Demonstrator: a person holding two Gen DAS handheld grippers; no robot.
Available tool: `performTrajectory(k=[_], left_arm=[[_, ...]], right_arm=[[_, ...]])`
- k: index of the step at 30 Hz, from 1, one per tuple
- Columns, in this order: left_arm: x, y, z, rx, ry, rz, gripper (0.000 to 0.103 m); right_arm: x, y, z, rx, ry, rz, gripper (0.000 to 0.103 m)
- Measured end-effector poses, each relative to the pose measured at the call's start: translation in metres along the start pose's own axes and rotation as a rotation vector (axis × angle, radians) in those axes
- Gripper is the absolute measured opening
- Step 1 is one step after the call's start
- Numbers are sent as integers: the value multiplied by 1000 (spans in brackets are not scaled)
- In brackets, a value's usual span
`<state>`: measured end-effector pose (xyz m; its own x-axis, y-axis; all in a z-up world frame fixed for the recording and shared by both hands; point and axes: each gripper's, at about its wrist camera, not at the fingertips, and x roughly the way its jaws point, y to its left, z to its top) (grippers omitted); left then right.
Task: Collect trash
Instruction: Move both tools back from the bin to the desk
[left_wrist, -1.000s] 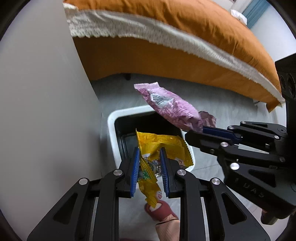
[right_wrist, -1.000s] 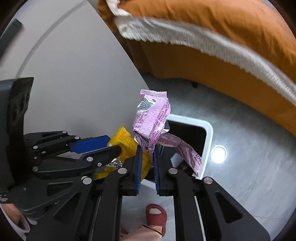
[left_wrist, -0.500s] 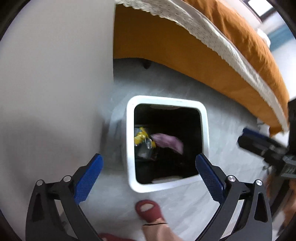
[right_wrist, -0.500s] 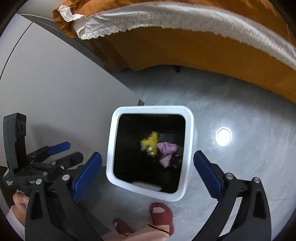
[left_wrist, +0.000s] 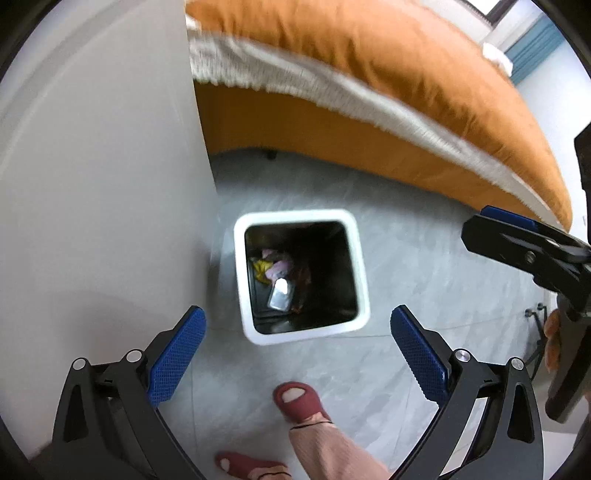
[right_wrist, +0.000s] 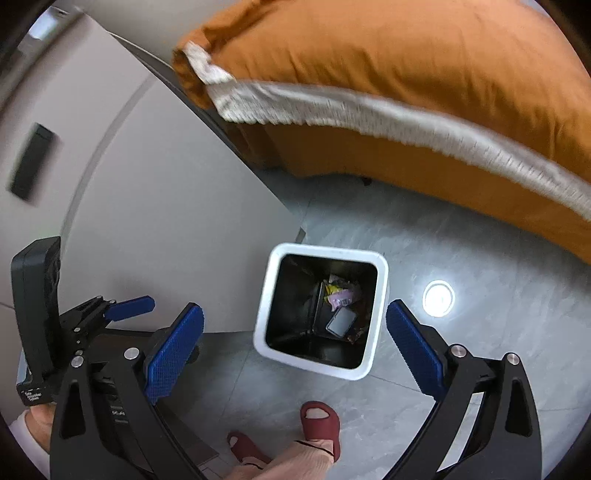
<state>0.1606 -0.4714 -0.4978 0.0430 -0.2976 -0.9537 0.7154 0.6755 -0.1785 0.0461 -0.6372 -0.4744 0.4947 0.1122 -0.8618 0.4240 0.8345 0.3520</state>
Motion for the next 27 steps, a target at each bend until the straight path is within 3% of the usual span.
performTrajectory(k=[8,13,20,27], left_arm=[[-151,-28,-14,-11,-186,53,98],[-254,-20,-35,-98,-347,115,98],[-361,33,-94,-284,-505,333,98],[-424,88,-169,-468,-561,545,98]], right_arm=[[-104,54,21,-68,-124,46,99],[-163,125,37,-208,-227,145,99],[-192,241,42,-452,-269,304,99],[-197,352,14,-651,-240,446,99]])
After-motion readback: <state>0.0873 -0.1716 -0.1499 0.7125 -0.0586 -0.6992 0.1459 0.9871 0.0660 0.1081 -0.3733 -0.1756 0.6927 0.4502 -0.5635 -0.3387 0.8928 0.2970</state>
